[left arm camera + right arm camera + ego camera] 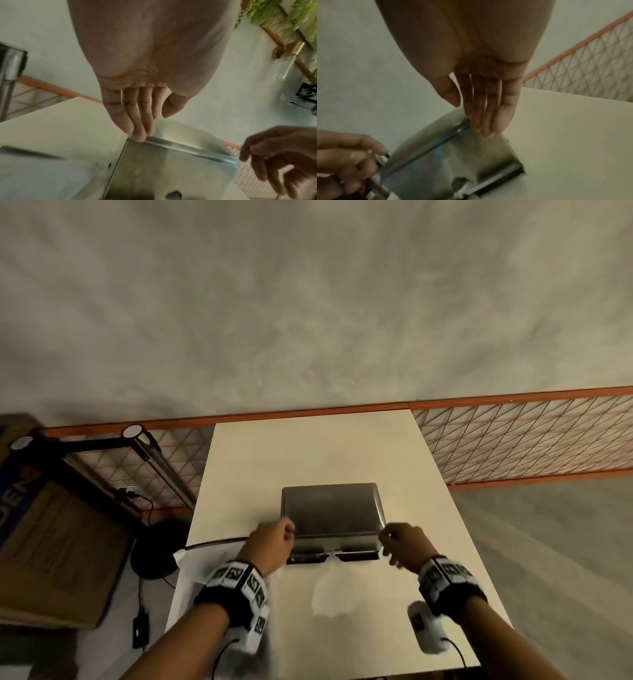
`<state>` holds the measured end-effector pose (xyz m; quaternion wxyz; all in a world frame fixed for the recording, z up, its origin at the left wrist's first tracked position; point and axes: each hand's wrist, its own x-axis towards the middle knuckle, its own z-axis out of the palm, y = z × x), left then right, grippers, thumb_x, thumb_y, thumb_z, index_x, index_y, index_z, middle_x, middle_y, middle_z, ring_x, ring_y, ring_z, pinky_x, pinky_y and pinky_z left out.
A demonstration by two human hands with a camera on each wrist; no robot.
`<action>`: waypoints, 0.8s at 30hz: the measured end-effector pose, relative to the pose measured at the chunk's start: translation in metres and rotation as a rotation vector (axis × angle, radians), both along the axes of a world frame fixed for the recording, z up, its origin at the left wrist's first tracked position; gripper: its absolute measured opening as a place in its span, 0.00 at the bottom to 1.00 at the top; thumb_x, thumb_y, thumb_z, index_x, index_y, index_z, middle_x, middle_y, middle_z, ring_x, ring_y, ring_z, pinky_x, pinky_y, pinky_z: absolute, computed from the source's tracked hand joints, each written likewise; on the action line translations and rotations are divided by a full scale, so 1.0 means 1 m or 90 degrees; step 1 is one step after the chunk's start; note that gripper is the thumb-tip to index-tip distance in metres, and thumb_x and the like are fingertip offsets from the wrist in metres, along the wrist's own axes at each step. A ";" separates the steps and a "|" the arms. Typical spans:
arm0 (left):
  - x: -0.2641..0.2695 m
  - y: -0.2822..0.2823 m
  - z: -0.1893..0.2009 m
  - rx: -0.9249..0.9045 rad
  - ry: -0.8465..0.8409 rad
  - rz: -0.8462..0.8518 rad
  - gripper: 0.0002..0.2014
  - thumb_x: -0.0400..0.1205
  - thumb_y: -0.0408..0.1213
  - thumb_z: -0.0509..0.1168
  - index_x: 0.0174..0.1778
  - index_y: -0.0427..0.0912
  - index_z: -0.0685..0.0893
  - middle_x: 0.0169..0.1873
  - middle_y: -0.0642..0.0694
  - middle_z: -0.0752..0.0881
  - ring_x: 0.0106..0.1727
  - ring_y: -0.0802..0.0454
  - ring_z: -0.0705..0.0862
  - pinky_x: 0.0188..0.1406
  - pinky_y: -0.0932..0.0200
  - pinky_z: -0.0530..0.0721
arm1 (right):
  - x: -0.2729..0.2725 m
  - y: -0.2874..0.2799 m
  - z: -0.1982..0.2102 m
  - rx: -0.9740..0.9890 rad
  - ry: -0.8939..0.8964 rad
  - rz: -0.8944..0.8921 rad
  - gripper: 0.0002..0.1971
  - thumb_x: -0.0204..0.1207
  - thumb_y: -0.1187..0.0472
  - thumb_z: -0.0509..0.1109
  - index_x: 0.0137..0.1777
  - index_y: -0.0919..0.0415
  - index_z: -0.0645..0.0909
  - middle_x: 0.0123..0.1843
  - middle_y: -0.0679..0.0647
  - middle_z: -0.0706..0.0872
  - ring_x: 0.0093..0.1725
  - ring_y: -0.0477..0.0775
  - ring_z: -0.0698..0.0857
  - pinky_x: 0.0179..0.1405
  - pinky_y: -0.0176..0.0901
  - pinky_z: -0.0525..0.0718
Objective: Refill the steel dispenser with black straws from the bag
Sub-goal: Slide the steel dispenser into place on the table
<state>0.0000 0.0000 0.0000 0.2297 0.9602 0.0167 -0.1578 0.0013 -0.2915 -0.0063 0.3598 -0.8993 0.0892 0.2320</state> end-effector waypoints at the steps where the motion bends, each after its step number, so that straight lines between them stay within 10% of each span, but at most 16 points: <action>1: 0.012 -0.003 0.001 0.007 -0.016 -0.001 0.13 0.86 0.40 0.65 0.66 0.47 0.85 0.59 0.44 0.90 0.62 0.43 0.87 0.61 0.53 0.83 | 0.012 0.005 -0.002 -0.021 -0.034 0.007 0.09 0.77 0.58 0.64 0.41 0.57 0.85 0.39 0.60 0.91 0.34 0.60 0.91 0.35 0.49 0.90; 5: 0.040 -0.018 0.006 0.038 -0.011 0.029 0.15 0.86 0.42 0.64 0.69 0.44 0.81 0.66 0.40 0.81 0.67 0.40 0.82 0.66 0.49 0.80 | 0.045 0.028 0.010 -0.127 -0.090 0.002 0.13 0.78 0.57 0.63 0.53 0.62 0.86 0.52 0.65 0.89 0.51 0.68 0.87 0.52 0.53 0.87; 24: 0.067 -0.053 0.009 0.066 0.079 0.166 0.36 0.84 0.51 0.70 0.81 0.36 0.63 0.77 0.32 0.72 0.78 0.31 0.70 0.76 0.40 0.72 | 0.073 0.051 -0.011 -0.153 -0.080 -0.098 0.27 0.77 0.47 0.66 0.72 0.61 0.69 0.70 0.65 0.72 0.71 0.69 0.70 0.61 0.60 0.77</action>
